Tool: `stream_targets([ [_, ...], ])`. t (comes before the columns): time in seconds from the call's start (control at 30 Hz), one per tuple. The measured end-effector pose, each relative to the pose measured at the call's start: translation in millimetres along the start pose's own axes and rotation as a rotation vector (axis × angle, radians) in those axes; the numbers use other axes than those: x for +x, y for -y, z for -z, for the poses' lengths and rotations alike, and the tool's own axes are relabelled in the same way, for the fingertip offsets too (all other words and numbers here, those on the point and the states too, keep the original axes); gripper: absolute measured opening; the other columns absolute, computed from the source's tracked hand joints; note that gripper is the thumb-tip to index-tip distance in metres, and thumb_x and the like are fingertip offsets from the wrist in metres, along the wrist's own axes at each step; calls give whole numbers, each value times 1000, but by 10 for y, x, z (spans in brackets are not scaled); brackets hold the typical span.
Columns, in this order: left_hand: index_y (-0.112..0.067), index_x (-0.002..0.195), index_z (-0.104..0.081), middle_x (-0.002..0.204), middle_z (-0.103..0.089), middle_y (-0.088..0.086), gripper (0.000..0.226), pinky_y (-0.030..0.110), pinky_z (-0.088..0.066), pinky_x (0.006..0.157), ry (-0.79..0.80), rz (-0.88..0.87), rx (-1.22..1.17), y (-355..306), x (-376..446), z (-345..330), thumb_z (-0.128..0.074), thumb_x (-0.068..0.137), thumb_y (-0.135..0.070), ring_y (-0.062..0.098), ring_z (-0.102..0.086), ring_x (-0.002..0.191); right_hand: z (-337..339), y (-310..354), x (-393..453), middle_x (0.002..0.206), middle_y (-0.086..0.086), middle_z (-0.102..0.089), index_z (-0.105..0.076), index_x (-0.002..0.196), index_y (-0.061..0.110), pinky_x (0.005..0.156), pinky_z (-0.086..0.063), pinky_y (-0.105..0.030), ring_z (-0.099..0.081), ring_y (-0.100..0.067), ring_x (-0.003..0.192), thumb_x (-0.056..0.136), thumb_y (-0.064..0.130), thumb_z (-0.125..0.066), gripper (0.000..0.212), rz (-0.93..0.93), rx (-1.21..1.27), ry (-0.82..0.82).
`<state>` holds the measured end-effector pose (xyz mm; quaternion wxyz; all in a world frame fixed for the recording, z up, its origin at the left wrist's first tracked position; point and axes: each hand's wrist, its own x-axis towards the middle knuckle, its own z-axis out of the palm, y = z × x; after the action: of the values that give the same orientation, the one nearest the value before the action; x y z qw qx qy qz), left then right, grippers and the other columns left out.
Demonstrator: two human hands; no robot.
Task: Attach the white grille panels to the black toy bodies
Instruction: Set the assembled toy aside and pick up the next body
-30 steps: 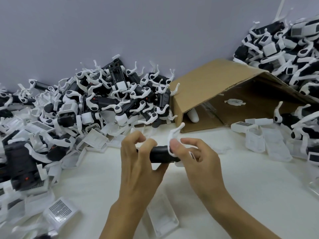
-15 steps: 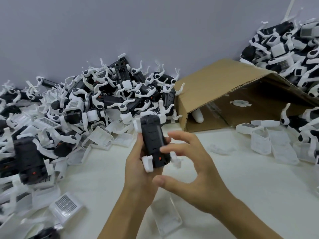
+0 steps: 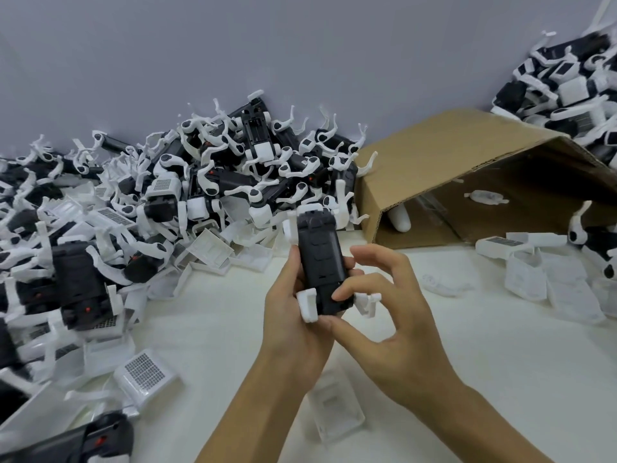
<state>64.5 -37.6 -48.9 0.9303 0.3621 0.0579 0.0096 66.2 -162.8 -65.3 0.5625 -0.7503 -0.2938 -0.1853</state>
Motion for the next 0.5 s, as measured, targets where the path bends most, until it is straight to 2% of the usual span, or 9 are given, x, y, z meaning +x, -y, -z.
stream_targets([
  [0.1, -5, 93, -79, 87, -67, 15, 55, 31, -59, 65, 12, -22, -10, -27, 8, 8, -42, 100, -46, 23, -67, 75, -3, -24, -3, 134, 0, -50, -67, 87, 25, 100, -35, -7, -47, -9, 132, 75, 21, -82, 20, 21, -27, -19],
  [0.2, -5, 94, -78, 88, -67, 16, 54, 31, -59, 65, -9, -36, 7, -34, 3, 14, -43, 100, -45, 24, -68, 77, -8, -44, -5, 136, 3, -50, -71, 86, 26, 99, -34, -5, -47, -8, 133, 75, 26, -82, 16, -9, -30, -13],
  [0.33, -3, 98, -76, 90, -65, 15, 52, 30, -60, 69, -32, -3, -28, -13, 8, 16, -47, 97, -47, 24, -69, 80, -8, -47, -5, 146, 13, -41, -71, 102, 42, 102, -31, -4, -43, -10, 134, 75, 34, -86, 32, -56, 8, -5],
  [0.5, -2, 92, -78, 89, -65, 17, 55, 30, -60, 68, -33, 11, -61, -8, 1, -20, -46, 100, -46, 24, -66, 78, -38, -39, -22, 142, 8, -45, -71, 89, 33, 98, -36, -4, -46, -11, 132, 74, 26, -83, 21, -17, 12, -36],
])
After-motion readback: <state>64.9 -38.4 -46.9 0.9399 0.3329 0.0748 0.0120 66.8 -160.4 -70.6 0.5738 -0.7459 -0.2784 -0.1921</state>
